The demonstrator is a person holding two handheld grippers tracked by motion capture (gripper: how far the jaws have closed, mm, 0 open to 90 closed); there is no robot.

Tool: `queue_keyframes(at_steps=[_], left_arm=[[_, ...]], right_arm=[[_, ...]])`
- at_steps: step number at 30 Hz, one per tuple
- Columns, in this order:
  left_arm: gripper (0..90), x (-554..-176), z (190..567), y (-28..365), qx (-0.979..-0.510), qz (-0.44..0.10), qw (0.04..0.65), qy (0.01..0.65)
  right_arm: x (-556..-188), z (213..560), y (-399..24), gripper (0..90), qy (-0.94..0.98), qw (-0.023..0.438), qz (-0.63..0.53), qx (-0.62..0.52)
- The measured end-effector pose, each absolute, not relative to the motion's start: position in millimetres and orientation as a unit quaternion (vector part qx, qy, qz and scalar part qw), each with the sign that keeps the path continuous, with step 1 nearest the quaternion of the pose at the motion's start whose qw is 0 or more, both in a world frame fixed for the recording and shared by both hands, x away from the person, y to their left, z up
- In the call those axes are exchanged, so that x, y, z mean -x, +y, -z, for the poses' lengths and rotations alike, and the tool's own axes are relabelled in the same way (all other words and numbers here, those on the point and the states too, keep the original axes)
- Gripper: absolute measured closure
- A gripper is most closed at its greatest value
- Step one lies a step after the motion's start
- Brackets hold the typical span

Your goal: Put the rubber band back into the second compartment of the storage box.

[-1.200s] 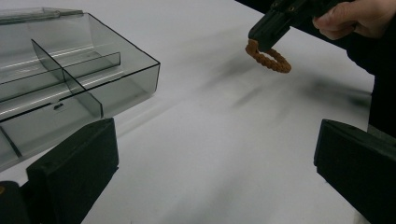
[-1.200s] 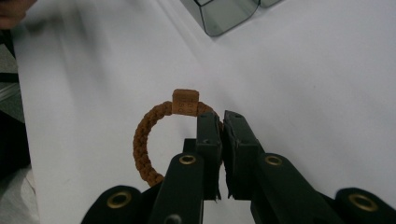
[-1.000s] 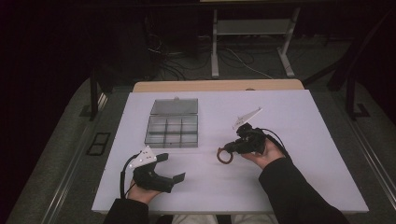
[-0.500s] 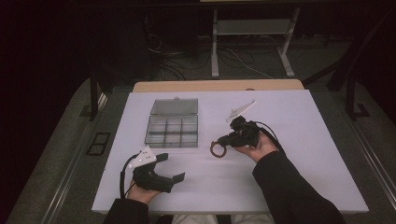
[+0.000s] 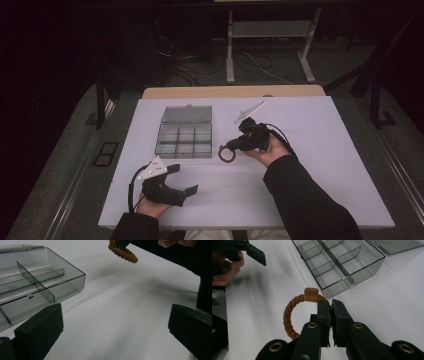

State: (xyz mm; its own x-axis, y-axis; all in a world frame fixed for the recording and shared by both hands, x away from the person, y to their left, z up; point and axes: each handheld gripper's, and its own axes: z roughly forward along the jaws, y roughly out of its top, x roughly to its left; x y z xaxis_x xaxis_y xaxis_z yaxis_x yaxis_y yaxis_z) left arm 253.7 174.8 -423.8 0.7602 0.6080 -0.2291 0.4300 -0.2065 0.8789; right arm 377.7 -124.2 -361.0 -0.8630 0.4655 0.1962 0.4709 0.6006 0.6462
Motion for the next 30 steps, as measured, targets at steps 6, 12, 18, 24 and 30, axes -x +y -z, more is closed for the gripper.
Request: queue_keyframes(at_steps=[6, 12, 18, 24, 30], left_arm=[[0.0, -253.8, 423.7, 175.4, -0.771, -0.083, 0.534, 0.337], [0.0, -254.2, 423.7, 176.0, -0.772, -0.083, 0.534, 0.336], [0.0, -254.2, 423.5, 176.7, -0.77, -0.082, 0.535, 0.337], [0.0, -254.1, 423.4, 176.7, -0.769, -0.081, 0.537, 0.337], [0.0, -254.4, 423.1, 177.7, -0.771, -0.082, 0.536, 0.334]], right_arm=[[-384.4, 360.0, -115.0, 83.7, -0.895, 0.003, 0.364, 0.259], [-390.8, 358.1, -103.4, 83.7, -0.894, 0.002, 0.369, 0.253], [-396.3, 354.8, -94.7, 83.7, -0.896, -0.001, 0.37, 0.247], [-403.9, 350.6, -86.1, 83.7, -0.895, -0.002, 0.371, 0.247], [-410.6, 345.5, -76.1, 83.8, -0.895, -0.007, 0.374, 0.243]])
